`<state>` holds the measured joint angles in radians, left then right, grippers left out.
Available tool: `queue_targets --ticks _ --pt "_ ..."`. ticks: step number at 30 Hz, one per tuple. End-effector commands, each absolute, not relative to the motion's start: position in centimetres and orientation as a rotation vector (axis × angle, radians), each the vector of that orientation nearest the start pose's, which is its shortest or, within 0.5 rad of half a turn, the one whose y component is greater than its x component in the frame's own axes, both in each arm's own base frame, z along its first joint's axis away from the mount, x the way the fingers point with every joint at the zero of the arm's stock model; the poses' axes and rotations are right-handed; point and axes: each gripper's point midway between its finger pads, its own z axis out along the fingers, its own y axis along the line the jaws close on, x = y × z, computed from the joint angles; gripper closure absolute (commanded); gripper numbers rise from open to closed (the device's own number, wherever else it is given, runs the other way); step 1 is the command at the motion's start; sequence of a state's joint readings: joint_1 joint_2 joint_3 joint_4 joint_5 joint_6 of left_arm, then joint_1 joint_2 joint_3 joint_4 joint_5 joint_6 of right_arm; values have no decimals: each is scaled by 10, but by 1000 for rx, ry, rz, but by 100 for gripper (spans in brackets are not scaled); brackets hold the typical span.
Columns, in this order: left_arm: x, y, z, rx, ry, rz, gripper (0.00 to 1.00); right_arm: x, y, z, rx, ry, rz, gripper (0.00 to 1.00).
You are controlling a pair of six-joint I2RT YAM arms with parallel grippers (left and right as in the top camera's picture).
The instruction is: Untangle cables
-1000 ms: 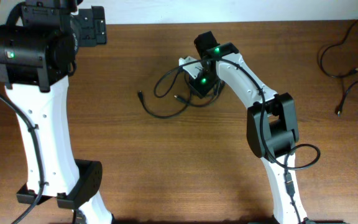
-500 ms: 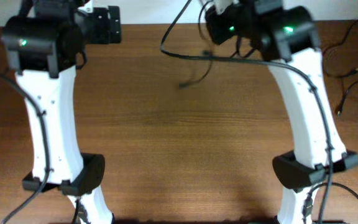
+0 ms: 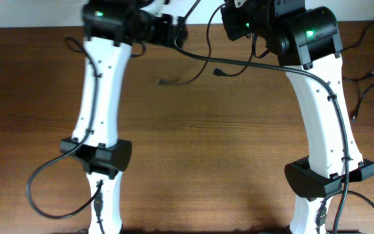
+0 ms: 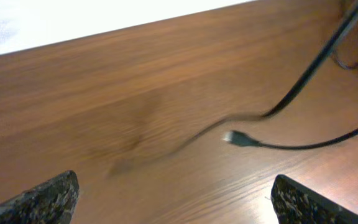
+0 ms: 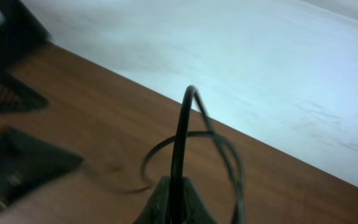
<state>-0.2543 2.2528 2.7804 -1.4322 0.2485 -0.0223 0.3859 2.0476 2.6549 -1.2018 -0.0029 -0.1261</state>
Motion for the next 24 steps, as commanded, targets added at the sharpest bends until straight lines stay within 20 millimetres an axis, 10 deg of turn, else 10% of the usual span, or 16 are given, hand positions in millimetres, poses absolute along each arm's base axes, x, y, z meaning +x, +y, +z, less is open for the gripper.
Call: queue_targets --ticks 1,13,24 --pt "491 -227 279 545 2444 -568 1 468 165 433 -437 2036 27 96" --pt "488 -298 228 697 2464 -613 1 454 149 454 -398 2006 -22 96" --pt "493 -311 205 720 2476 -619 1 451 146 449 -396 2028 -40 96"
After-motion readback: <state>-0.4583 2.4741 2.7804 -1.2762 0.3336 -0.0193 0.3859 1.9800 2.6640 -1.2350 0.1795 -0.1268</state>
